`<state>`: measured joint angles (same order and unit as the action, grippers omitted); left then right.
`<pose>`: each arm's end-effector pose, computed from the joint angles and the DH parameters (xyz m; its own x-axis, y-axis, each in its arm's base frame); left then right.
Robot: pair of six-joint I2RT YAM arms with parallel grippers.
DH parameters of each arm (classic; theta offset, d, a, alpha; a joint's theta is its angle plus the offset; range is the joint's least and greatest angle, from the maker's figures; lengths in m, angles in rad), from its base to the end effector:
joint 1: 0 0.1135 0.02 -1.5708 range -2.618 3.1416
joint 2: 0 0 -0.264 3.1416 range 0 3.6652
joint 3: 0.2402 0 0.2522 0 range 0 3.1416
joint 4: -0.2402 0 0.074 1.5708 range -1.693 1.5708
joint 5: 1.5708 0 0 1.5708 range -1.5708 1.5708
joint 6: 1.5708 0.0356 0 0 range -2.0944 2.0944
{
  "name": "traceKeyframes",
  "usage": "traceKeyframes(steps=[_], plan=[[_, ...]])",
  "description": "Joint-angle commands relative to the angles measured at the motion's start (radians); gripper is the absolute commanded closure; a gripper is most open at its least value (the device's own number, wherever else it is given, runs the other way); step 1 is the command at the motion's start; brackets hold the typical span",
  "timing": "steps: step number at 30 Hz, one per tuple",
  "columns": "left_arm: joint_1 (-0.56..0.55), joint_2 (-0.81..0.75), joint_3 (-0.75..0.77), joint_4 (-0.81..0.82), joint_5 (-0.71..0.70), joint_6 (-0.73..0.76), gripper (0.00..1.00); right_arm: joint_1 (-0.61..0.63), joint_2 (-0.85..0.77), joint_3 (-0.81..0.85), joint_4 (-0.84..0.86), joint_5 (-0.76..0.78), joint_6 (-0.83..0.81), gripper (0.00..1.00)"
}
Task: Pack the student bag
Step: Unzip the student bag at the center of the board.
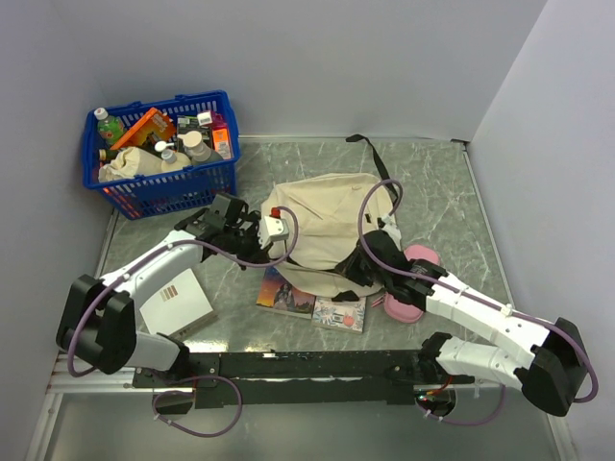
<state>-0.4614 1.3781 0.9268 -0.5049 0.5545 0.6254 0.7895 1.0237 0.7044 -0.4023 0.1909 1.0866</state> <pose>0.2389 -0.1397 0.2346 -0.2124 0.6614 -0.7193 0.9555 0.2946 -0.0112 0.1568 0.1485 0.2471 -0.7447 0.4831 -0.4604 0.1339 0.7840 0.6061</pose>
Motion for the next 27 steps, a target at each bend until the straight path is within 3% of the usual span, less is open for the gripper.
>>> traceKeyframes(steps=[1,2,3,6,15,27], plan=[[0.052,-0.059,0.027,-0.167,-0.044,0.014,0.99,-0.013,0.024,0.029,-0.042,0.115,-0.137,0.92],[0.034,-0.059,0.036,-0.172,-0.035,0.004,0.99,-0.006,0.033,0.032,-0.003,0.063,-0.167,0.83],[0.024,-0.054,0.055,-0.172,-0.016,-0.019,0.99,0.004,0.039,0.027,0.034,0.042,-0.232,0.62],[-0.014,-0.039,0.072,-0.139,-0.011,-0.05,0.99,0.043,0.029,-0.009,0.204,-0.037,-0.409,0.47],[-0.028,-0.011,0.072,-0.106,-0.018,-0.072,0.99,0.062,0.009,-0.085,0.364,-0.318,-0.828,0.4],[-0.028,-0.011,0.092,-0.084,-0.013,-0.099,0.99,0.097,0.217,0.107,0.247,-0.334,-1.156,0.3]])
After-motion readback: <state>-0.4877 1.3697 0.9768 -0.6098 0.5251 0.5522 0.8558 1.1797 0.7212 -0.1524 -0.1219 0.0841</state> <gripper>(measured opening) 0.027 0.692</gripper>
